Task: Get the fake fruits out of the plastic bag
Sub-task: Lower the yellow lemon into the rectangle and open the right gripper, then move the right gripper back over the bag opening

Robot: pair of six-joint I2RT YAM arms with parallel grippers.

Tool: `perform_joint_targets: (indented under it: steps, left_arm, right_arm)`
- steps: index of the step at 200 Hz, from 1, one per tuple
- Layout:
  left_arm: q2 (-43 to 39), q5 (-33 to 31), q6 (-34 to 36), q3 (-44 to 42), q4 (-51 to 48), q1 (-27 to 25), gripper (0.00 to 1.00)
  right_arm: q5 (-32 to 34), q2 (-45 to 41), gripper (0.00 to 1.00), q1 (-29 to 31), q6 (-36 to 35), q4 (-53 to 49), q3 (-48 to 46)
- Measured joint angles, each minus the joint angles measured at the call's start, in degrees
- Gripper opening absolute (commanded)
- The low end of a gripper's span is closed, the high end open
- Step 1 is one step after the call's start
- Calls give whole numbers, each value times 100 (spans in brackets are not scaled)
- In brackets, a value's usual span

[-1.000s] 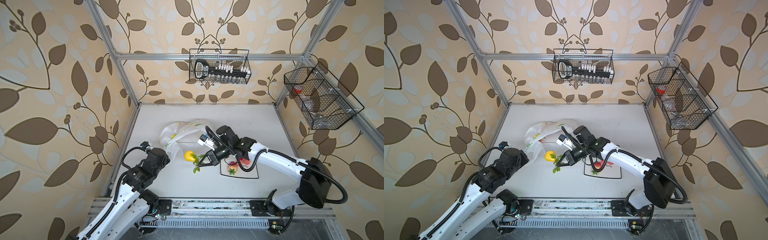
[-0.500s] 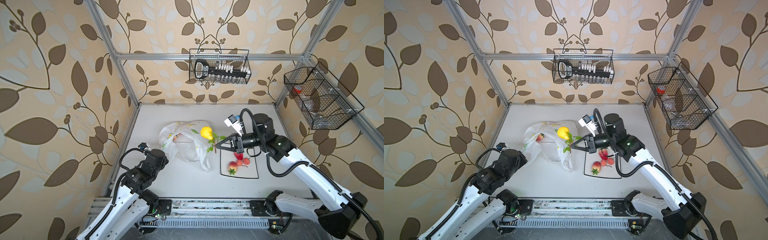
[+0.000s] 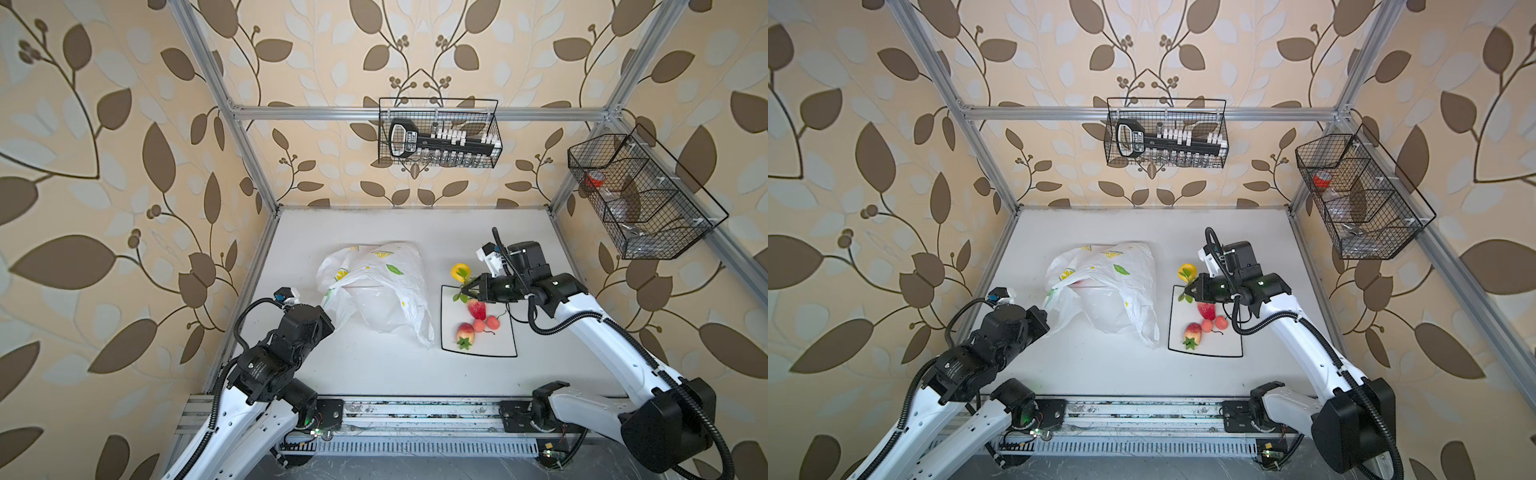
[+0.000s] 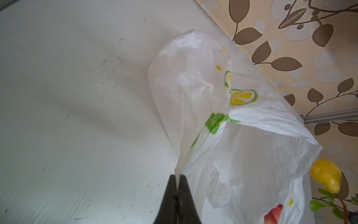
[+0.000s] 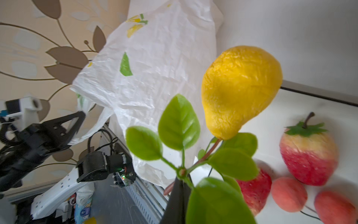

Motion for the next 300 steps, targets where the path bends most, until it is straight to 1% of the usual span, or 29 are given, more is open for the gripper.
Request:
perform_joint_targets:
  steps: [50,83,147,164,178,195,227,249,264,300]
  left_arm:
    - [4,313,50,63,7,0,0]
    - [4,407,72,109,-26,0,0]
    - [-2,452,214,374,-111,0,0]
    - [-2,509,289,393,-153,0,0]
    - [-4,566,328,396,-208,0,0]
    - [-13,603,345,396,-258,0,0]
    - [-35,702,350,396,-306,0,0]
    - [-39,715,352,396,-352,0,0]
    - [-42,728,354,396,-363,0,0]
    - [-42,752,367,396,-363,0,0]
  right_arm:
    - [704,247,0,492,-9,-22,-369]
    - [1128,507,0,678,70,136,-496]
    - [1419,1034,0,780,256,686,-581]
    - [1438,1182,7,791,297,785,-640]
    - [1447,1290,16,807,321,839,-662]
    - [1467,1377,26,822,328,879,-664]
    - [1478,1366,39,826,280,870,-662]
    - [1478,1226,45,826,245,787,-660]
    - [1480,1058,48,826,214,691,-640]
    - [1591,658,48,826,153,332,-439]
